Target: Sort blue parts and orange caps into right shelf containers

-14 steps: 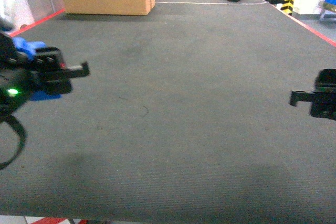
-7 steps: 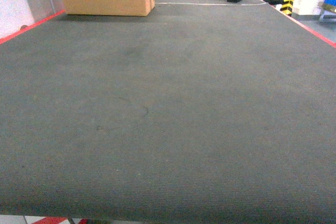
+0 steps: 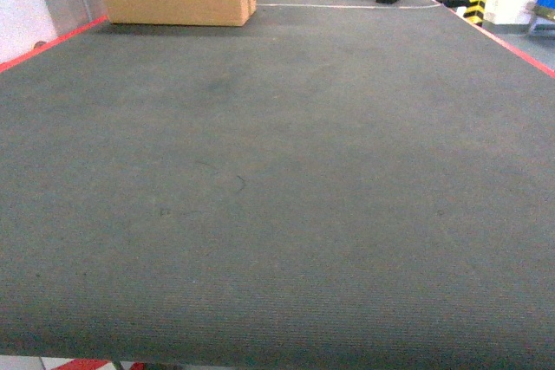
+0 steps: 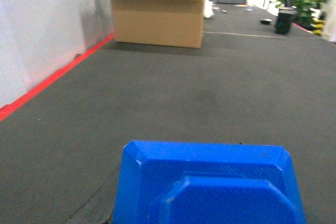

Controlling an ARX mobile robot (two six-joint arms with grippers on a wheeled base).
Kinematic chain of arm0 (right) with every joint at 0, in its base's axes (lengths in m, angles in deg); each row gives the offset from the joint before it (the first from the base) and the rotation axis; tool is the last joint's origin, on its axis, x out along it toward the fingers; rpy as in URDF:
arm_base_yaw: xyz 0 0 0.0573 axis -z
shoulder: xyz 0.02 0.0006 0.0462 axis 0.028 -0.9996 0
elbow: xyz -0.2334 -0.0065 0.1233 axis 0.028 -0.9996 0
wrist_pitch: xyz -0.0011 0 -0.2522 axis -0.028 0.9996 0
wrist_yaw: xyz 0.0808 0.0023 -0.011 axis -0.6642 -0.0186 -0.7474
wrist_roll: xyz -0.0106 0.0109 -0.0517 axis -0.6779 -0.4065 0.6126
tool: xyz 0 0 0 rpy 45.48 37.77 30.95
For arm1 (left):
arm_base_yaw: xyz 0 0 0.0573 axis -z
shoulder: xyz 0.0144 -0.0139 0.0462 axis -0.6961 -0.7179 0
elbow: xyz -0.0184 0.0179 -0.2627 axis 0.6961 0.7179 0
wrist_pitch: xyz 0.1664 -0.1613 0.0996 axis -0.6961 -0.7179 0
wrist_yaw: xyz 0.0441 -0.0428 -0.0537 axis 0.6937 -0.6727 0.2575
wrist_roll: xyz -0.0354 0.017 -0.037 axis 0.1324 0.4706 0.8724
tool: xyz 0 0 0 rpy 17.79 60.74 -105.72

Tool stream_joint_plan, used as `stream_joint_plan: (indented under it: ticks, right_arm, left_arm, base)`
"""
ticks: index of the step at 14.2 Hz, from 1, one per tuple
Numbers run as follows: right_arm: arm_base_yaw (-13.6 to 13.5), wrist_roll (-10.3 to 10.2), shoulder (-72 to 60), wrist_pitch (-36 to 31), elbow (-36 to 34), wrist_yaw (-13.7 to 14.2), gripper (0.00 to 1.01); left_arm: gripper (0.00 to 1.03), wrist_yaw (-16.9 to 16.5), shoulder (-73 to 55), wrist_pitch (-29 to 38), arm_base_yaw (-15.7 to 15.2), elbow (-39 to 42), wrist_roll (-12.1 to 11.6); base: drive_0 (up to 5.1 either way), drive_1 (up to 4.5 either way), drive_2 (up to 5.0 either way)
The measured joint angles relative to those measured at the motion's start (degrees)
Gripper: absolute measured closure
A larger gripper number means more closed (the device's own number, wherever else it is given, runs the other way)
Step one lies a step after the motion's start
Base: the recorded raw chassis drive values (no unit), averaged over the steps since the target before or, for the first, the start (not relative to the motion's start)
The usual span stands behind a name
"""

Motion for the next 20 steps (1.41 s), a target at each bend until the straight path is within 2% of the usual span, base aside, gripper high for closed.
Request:
stream_joint_plan:
  ticks: [2,4,5,6,7,9,10,11,14,15,20]
  right_arm:
    - [3.85,0.04,1.99,-0.11,-2.86,-7.74,0.57]
    - [7.32,0.15,3.96,-0.74,-5.49,-12.85,0.57]
    - [13.62,0.15,5.20,-0.92,-6.82,-18.93,0.57]
    - [16.13,0.15,5.70,-1.14,-7.65,-19.47,0.57]
    - [15.78,0.15,6.27,-1.51,-8.48,-20.74,0.57]
    - [15.50,0.15,7.67,-1.79,-10.43,-20.74,0.57]
    - [15.50,0.15,8.20,-2.03,-10.97,-20.74,0.57]
    - [15.50,0.17,8.57,-2.19,-11.45,-20.81,0.57]
    - [15.50,0.15,9.51,-2.40,-12.66,-20.76,0.57]
    - [15.50,0.17,9.79,-2.51,-12.90,-20.76,0.57]
    - [15.50,0.20,11.98,-2.56,-14.93,-20.76,0.57]
  left_arm:
    - [0.61,-5.22,4.13,-0.85,-2.60,3.87,0.00]
    - [0.61,-8.33,7.96,-1.86,-5.57,7.67,0.02]
    - [0.61,-9.60,10.25,-2.27,-7.04,9.09,0.02]
    - [0.61,-10.64,12.68,-2.99,-8.04,10.27,0.02]
    - [0.61,-12.17,14.53,-4.00,-8.96,11.32,0.02]
    - [0.61,-13.86,19.30,-6.82,-11.17,13.79,0.02]
    - [0.61,-17.88,21.59,-8.24,-14.05,14.47,0.00]
    - [0.61,-19.47,23.34,-9.31,-16.70,15.02,0.02]
    - [0.61,-19.87,28.37,-12.94,-16.72,16.26,0.04]
    - [0.61,-19.80,29.55,-11.06,-16.72,17.97,0.04]
    - [0.61,-19.85,37.03,-18.71,-16.76,17.97,0.04]
  base:
    - [0.0,0.00,0.0]
    - [0.0,0.00,0.0]
    - [0.0,0.00,0.0]
    - [0.0,0.00,0.0]
    - [0.0,0.00,0.0]
    - [0.0,0.00,0.0]
    - [0.0,0.00,0.0]
    - [0.0,0.00,0.0]
    - [0.0,0.00,0.0]
    - [0.0,0.00,0.0]
    - [0.0,0.00,0.0]
